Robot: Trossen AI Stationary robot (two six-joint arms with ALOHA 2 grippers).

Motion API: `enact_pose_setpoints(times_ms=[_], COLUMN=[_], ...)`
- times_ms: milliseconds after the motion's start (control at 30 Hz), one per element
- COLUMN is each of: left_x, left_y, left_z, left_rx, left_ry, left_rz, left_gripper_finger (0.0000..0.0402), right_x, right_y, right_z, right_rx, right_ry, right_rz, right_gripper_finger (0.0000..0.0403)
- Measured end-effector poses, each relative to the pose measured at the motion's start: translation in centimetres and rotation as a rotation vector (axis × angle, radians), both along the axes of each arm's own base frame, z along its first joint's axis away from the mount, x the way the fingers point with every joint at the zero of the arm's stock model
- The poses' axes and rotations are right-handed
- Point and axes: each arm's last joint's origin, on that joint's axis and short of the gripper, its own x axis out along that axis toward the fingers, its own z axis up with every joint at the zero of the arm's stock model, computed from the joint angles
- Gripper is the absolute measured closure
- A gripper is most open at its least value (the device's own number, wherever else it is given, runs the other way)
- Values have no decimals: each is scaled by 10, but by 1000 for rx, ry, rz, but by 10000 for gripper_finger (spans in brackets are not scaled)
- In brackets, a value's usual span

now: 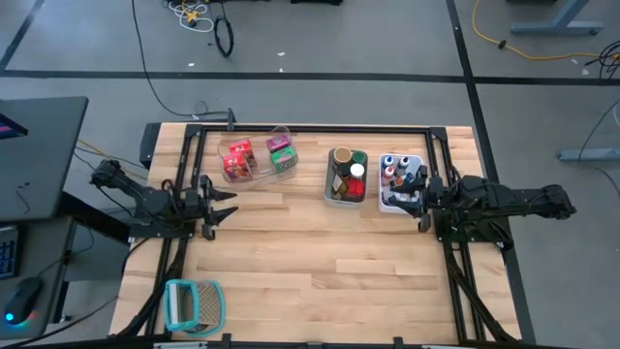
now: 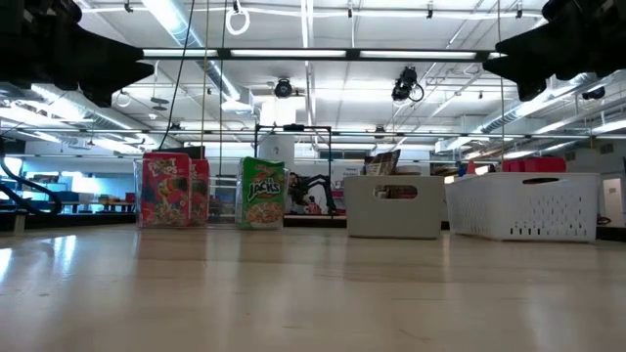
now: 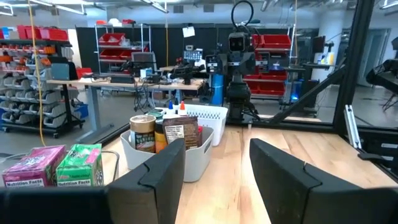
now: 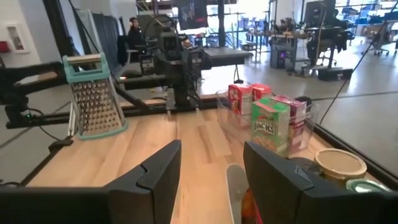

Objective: Pick & Place Kitchen Items
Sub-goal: Return to Home Position

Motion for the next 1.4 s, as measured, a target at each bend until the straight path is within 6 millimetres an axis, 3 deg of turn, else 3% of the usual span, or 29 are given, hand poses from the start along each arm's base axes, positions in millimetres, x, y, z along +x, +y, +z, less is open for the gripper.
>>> enact_pose_setpoints(times_ms=[667, 1100, 1400], left_x=[1, 1, 1], left_y=[-1, -1, -1], left_z=[-5, -5, -5], left_rx=[33, 184, 275], left_ry=[43, 76, 96], left_rz=[-25, -11, -2], left_gripper_finger=[212, 212, 212], right_x=[0, -1, 6], right_y=[0, 9, 9], right_z=[-2, 7, -21], right_rx=[54, 86, 24], right_ry=[11, -67, -162], right_rz=[-1, 305, 291], right_gripper_finger=[218, 218, 218])
